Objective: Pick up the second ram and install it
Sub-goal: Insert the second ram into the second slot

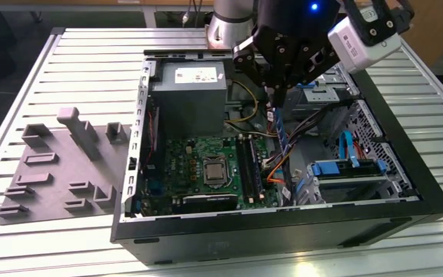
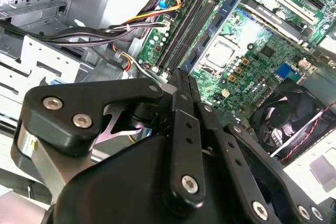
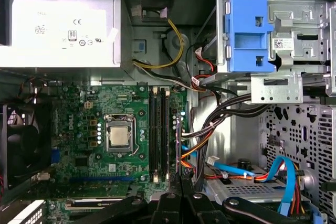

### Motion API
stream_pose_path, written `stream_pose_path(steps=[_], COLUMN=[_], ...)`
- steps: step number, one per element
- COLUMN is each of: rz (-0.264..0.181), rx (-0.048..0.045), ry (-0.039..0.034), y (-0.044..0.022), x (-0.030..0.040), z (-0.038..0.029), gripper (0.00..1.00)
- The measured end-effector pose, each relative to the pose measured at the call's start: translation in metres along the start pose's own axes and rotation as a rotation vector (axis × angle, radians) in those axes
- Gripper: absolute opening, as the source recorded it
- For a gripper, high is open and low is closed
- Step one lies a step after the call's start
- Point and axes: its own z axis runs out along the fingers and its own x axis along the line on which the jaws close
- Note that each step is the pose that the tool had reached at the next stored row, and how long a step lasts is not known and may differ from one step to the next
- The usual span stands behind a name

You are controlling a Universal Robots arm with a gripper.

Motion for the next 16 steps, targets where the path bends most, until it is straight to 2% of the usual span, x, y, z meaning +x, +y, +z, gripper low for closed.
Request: stream_pose_path(steps=[16], rz=[0.000], rx=[0.0001], ry=[0.0000], y=[-0.0001], x=[0.0002], z=[0.0035], gripper=[0.12])
